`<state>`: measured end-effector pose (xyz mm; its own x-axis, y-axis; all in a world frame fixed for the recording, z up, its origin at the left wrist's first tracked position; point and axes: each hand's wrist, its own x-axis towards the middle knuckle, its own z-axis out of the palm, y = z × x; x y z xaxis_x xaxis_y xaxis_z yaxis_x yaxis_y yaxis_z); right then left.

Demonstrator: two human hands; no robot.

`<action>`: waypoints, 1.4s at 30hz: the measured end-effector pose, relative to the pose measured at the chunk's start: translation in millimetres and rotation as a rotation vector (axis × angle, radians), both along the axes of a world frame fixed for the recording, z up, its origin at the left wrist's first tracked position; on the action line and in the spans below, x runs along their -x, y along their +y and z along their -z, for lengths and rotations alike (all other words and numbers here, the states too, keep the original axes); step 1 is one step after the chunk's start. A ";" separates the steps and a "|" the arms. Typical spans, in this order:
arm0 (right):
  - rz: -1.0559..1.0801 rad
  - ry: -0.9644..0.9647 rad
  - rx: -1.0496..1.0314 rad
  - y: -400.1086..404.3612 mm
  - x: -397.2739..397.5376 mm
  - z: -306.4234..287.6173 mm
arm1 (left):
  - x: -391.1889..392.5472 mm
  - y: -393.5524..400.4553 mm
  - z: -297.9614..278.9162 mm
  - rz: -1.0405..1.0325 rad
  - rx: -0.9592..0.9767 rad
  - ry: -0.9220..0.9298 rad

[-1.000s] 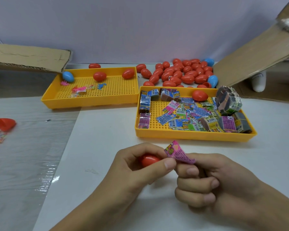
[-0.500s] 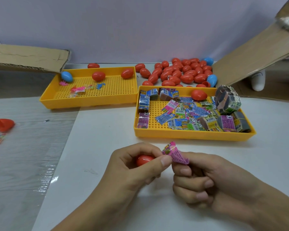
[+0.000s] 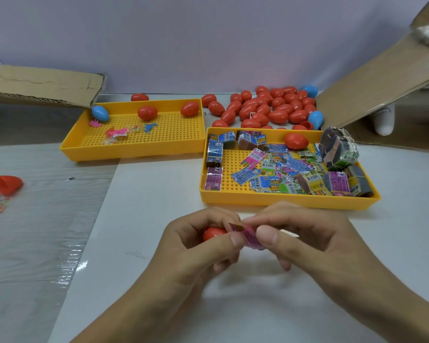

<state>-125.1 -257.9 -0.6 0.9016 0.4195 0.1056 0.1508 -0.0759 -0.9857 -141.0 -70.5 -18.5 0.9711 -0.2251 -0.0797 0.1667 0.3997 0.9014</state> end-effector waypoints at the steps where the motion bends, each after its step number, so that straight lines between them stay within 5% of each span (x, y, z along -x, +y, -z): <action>1: -0.009 0.000 0.006 0.8 0.8 0.8 | -0.1 0.1 0.0 0.003 -0.004 -0.002; 12: -0.004 0.250 -0.156 0.4 -3.5 1.2 | -2.0 -3.0 -3.9 0.014 0.034 0.042; 21: 0.217 -0.581 0.235 3.8 7.3 4.9 | -1.2 -1.8 -1.1 0.016 0.005 -0.026; 24: 0.224 -0.697 0.246 2.7 6.7 4.9 | 2.5 -2.7 -0.1 0.020 -0.109 -0.104; 30: 0.179 -0.331 0.048 1.1 4.0 4.0 | 5.7 -3.8 3.0 0.019 -0.277 -0.244; 42: 0.182 -0.329 0.013 4.5 3.5 11.1 | 6.0 -2.2 5.6 -0.002 -0.387 -0.336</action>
